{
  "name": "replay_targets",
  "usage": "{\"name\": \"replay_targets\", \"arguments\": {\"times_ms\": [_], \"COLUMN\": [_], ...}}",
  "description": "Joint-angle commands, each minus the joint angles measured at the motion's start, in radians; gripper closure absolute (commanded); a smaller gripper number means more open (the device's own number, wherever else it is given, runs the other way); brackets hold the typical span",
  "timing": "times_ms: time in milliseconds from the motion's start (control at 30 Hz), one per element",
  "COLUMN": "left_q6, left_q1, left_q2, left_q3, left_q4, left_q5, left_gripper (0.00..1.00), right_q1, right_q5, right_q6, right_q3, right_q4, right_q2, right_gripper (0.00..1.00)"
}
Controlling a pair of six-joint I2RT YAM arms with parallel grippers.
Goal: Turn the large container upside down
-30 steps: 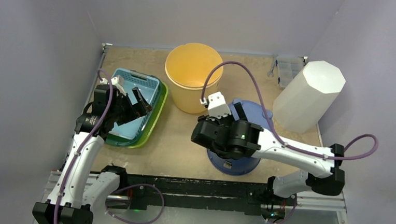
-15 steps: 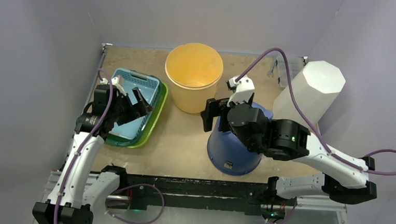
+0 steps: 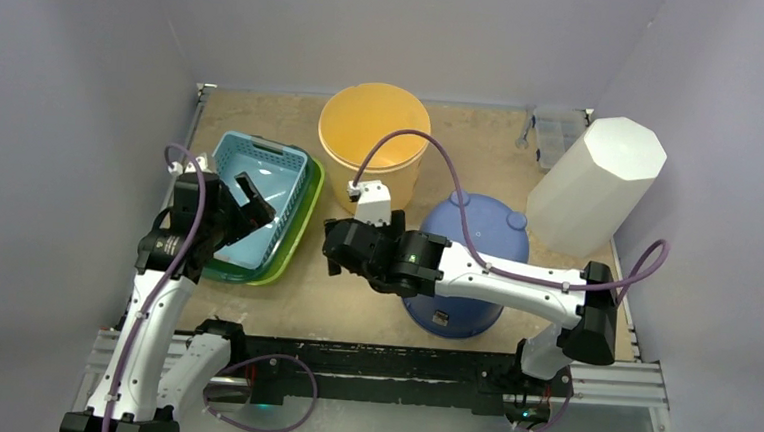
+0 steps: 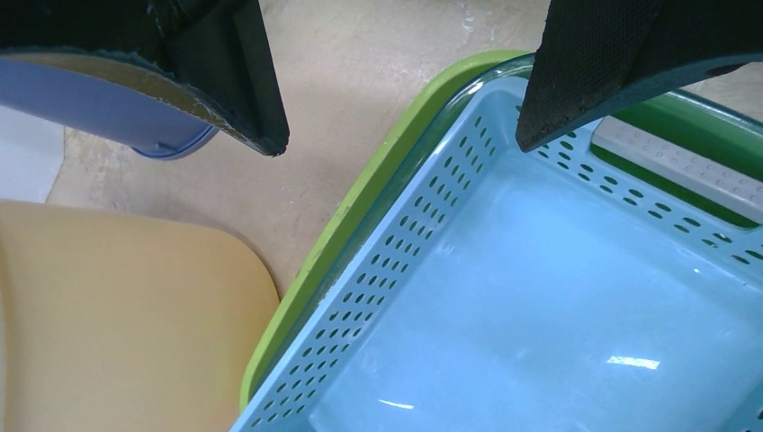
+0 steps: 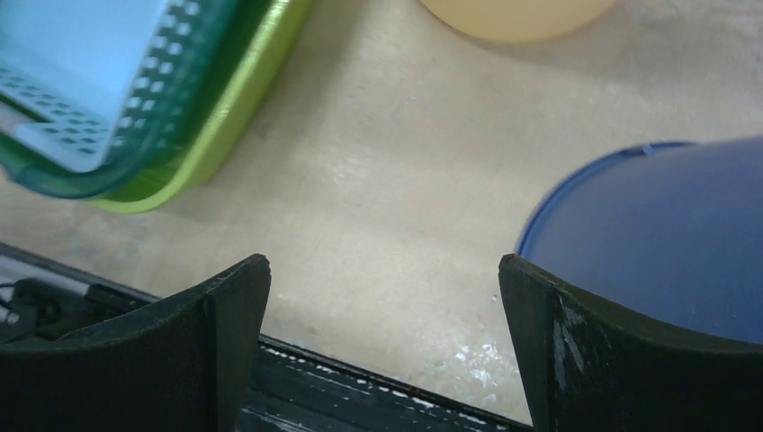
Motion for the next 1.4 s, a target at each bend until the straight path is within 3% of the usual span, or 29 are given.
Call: {"name": "replay_targets", "arguments": {"times_ms": [0, 433, 533, 700, 967, 1133, 1367], "left_q6": [-0.041, -0.039, -0.040, -0.039, -0.031, -0.027, -0.026], "left_q1": [0.005, 0.005, 0.006, 0.004, 0.006, 0.005, 0.004], "left_q2": [-0.015, -0.004, -0.006, -0.003, 0.000, 0.000, 0.010], "left_q3": [0.029, 0.004, 0.001, 0.001, 0.017, 0.011, -0.001], "left_q4": [-0.009, 0.023, 0.027, 0.038, 0.031, 0.028, 0.044], "left_q5": [-0.059, -0.011, -0.002, 0.007, 0.010, 0.010, 0.020], "left_gripper": [0.03, 0.04, 0.04, 0.04, 0.04, 0.04, 0.04], "right_q1": [-0.071, -0.203, -0.203, -0.203, -0.216, -0.274, -0.389], "right_q5": [0.026, 0.075, 0.050, 0.039, 0.061, 0.056, 0.013], "right_q6": [0.163, 0.379, 0.307, 0.143, 0.173, 0.196, 0.194], "right_q3": [-0.089, -0.333, -0.333, -0.248, -0.130, -0.240, -0.438], "right_q4": [-0.047, -0.210, -0.140, -0.013, -0.158, -0.145, -0.132], "right_q2": [-0.062, -0.296, -0.335, -0.265, -0.016, -0.046, -0.208], "right_gripper": [0.01, 0.01, 0.02, 0.02, 0.01, 0.01, 0.01]}}
